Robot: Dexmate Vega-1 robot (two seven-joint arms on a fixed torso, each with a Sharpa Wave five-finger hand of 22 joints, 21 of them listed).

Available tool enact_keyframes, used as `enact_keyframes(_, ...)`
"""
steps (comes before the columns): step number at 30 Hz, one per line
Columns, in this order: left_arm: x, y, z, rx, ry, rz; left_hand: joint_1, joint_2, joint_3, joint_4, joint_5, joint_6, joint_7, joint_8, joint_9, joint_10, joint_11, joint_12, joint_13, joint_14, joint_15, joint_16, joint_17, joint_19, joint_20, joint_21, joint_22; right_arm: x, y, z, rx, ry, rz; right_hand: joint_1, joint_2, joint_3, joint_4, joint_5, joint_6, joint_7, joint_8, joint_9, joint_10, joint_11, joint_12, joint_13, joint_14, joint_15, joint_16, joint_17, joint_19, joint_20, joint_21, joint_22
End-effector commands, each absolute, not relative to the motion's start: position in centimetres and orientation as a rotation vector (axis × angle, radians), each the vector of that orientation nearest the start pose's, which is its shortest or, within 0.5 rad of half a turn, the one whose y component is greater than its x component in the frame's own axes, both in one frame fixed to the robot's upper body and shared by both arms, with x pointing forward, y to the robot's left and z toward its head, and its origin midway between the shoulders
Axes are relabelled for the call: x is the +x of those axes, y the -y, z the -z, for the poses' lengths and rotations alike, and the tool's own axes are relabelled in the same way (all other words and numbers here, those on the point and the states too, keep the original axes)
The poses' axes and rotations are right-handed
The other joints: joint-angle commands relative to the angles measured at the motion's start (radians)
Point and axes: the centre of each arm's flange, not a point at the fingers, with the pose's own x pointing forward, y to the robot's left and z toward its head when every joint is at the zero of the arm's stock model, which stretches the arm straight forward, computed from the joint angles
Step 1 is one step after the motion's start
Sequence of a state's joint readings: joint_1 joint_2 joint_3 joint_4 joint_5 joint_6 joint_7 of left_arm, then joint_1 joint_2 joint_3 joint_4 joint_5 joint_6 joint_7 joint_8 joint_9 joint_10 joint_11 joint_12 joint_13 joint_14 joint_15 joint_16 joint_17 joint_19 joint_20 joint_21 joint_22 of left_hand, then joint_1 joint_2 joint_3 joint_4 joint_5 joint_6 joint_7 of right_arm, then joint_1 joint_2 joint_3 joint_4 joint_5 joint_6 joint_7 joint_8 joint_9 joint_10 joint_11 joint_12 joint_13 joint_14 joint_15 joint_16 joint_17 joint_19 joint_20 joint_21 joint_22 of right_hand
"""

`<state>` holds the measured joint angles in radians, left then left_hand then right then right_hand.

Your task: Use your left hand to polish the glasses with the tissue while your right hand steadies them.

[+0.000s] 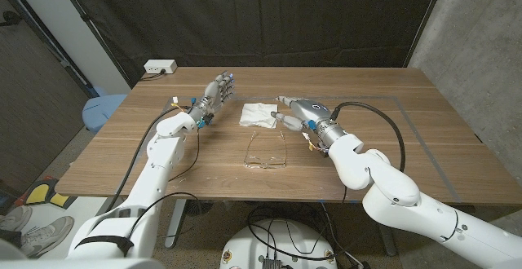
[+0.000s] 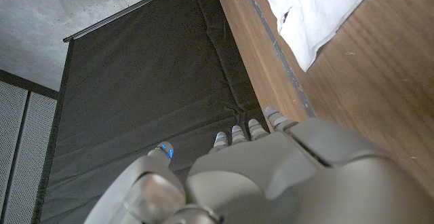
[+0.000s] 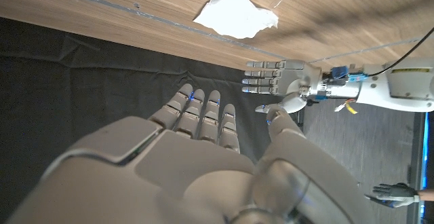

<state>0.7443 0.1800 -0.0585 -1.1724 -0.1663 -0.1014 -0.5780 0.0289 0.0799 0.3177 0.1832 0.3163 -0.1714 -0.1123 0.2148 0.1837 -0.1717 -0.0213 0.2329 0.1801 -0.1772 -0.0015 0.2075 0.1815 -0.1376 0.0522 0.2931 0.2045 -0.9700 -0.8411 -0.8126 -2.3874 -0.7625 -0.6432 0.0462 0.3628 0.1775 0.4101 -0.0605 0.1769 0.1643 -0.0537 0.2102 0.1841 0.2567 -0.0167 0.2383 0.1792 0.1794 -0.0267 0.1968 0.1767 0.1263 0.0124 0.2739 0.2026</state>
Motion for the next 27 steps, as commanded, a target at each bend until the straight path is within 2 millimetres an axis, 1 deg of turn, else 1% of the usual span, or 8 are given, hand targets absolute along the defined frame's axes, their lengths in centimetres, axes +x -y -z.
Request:
enact_keyframes(1, 67.9, -27.5, -0.4, 0.123, 0.533, 0.457, 0.0, 0.072, 0.001, -0.007, 0.0, -0.112, -0.007, -0.003, 0.004, -0.028, 0.003, 0.001, 0.005, -0.051, 0.004, -0.005, 0.002, -0.002, 0.001, 0.007, 0.002, 44.7, 6.9, 4.0, -1.522, 0.708, -0.15, 0.019, -0.003, 0.008, -0.008, 0.008, -0.002, 0.002, -0.006, 0.001, 0.001, -0.006, -0.001, 0.003, 0.002, -0.007, 0.001, -0.001, 0.012, -0.003, 0.005, 0.002)
enact_keyframes(12, 68.0, -27.4, -0.3, 0.119, 0.532, 0.457, 0.0, 0.071, 0.001, -0.007, 0.0, -0.111, -0.005, -0.005, 0.004, -0.026, 0.004, -0.002, 0.005, -0.049, 0.003, -0.007, 0.003, -0.002, 0.002, 0.007, 0.002, 44.5, 5.0, 5.1, -1.586, 0.734, -0.23, 0.05, -0.038, 0.004, -0.041, 0.002, 0.035, 0.015, 0.005, 0.002, 0.031, -0.003, 0.003, 0.004, 0.017, -0.022, -0.003, -0.003, 0.024, -0.006, 0.008, 0.001)
enact_keyframes(14, 67.9, -27.5, -0.3, 0.117, 0.531, 0.456, 0.0, 0.071, 0.001, -0.007, 0.0, -0.111, -0.006, -0.006, 0.004, -0.025, 0.004, -0.002, 0.005, -0.049, 0.002, -0.008, 0.003, -0.002, 0.002, 0.007, 0.001, 44.4, 4.8, 5.1, -1.588, 0.736, -0.235, 0.046, -0.049, -0.004, -0.041, 0.001, 0.045, 0.017, 0.008, 0.002, 0.036, -0.004, 0.003, 0.004, 0.021, -0.022, -0.003, -0.002, 0.027, -0.008, 0.009, 0.001)
enact_keyframes(16, 68.0, -27.5, -0.2, 0.115, 0.528, 0.456, 0.0, 0.071, 0.001, -0.007, 0.0, -0.111, -0.006, -0.006, 0.004, -0.024, 0.003, -0.002, 0.005, -0.049, 0.002, -0.008, 0.003, -0.001, 0.002, 0.007, 0.001, 44.4, 4.7, 5.2, -1.604, 0.74, -0.219, 0.028, -0.083, -0.029, -0.04, 0.001, 0.074, 0.021, 0.015, 0.002, 0.043, -0.006, 0.001, 0.005, 0.027, -0.026, -0.003, 0.001, 0.037, -0.007, 0.011, 0.001)
enact_keyframes(19, 68.0, -27.5, -0.2, 0.116, 0.528, 0.458, 0.0, 0.071, 0.001, -0.007, 0.0, -0.11, -0.006, -0.006, 0.004, -0.024, 0.004, -0.003, 0.005, -0.048, 0.003, -0.008, 0.003, -0.001, 0.002, 0.007, 0.001, 44.5, 4.6, 5.4, -1.615, 0.742, -0.208, 0.026, -0.11, -0.048, -0.047, 0.007, 0.108, 0.019, 0.025, 0.003, 0.066, -0.003, 0.005, 0.006, 0.046, -0.03, -0.001, 0.001, 0.049, -0.01, 0.014, 0.0)
enact_keyframes(22, 68.0, -27.4, -0.3, 0.119, 0.529, 0.459, 0.0, 0.071, 0.001, -0.007, 0.0, -0.11, -0.005, -0.007, 0.004, -0.024, 0.005, -0.004, 0.005, -0.049, 0.003, -0.01, 0.003, -0.002, 0.003, 0.007, 0.001, 44.7, 4.4, 5.8, -1.64, 0.739, -0.197, 0.048, -0.124, -0.054, -0.064, 0.017, 0.151, 0.014, 0.037, 0.005, 0.095, -0.009, 0.01, 0.007, 0.065, -0.04, -0.001, -0.001, 0.061, -0.014, 0.017, 0.0)
enact_keyframes(24, 68.0, -27.4, -0.4, 0.121, 0.529, 0.461, 0.0, 0.071, 0.0, -0.007, 0.0, -0.11, -0.005, -0.007, 0.005, -0.024, 0.004, -0.004, 0.005, -0.049, 0.002, -0.01, 0.003, -0.001, 0.003, 0.007, 0.001, 44.7, 4.3, 6.0, -1.653, 0.741, -0.188, 0.085, -0.127, -0.051, -0.084, 0.027, 0.176, 0.014, 0.043, 0.006, 0.123, -0.005, 0.015, 0.007, 0.098, -0.047, 0.004, -0.002, 0.08, -0.017, 0.023, -0.001)
enact_keyframes(27, 68.2, -27.3, -0.4, 0.122, 0.525, 0.462, 0.0, 0.071, 0.0, -0.007, 0.0, -0.11, -0.006, -0.008, 0.005, -0.024, 0.005, -0.005, 0.005, -0.049, 0.002, -0.01, 0.003, -0.001, 0.002, 0.006, 0.001, 44.9, 4.1, 6.3, -1.668, 0.724, -0.181, 0.123, -0.13, -0.047, -0.1, 0.035, 0.205, 0.008, 0.05, 0.006, 0.144, -0.017, 0.017, 0.008, 0.115, -0.057, 0.003, -0.003, 0.095, -0.021, 0.027, -0.001)
